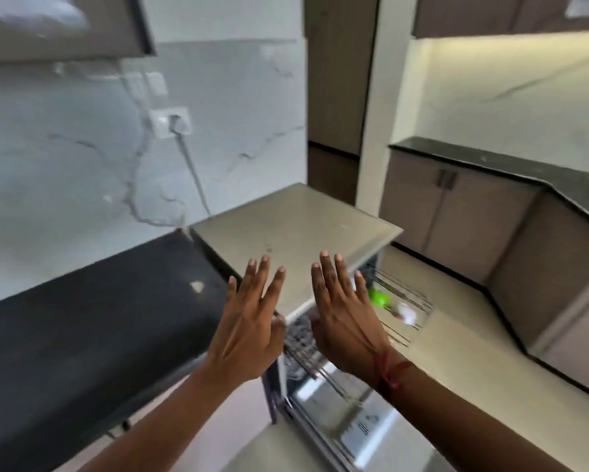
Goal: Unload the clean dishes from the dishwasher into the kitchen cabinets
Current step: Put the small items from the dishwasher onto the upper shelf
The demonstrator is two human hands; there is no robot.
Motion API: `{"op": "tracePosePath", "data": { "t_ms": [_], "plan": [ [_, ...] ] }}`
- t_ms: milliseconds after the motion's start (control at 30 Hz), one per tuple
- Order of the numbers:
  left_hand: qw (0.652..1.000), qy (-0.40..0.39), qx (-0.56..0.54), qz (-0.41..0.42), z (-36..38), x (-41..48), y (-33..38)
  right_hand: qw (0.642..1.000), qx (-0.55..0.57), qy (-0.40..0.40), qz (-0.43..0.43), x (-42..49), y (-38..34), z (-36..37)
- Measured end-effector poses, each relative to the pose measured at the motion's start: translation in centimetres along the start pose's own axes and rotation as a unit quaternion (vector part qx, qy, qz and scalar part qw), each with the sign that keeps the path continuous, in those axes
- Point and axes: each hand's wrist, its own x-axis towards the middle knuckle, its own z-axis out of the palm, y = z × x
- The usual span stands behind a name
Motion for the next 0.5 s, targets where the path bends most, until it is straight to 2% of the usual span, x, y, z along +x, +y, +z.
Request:
{"op": "tracePosePath", "data": {
  "t_ms": [267,400,500],
  "plan": [
    [0.991,-0.123,-0.022,0.042,13.1,7.3,6.7,0.983,0.016,-0.113,0.146,-5.1,14.4,7.2],
    [0.978,-0.189,-0.053,0.072,22.4,13.9,6.7,0.964,0.041,-0.165,0.204,-3.2,20.2,12.9],
    [0.962,-0.262,-0.058,0.059,30.4,18.5,6.0,0.946,0.059,-0.211,0.240,-0.5,24.1,17.9]
  ]
}}
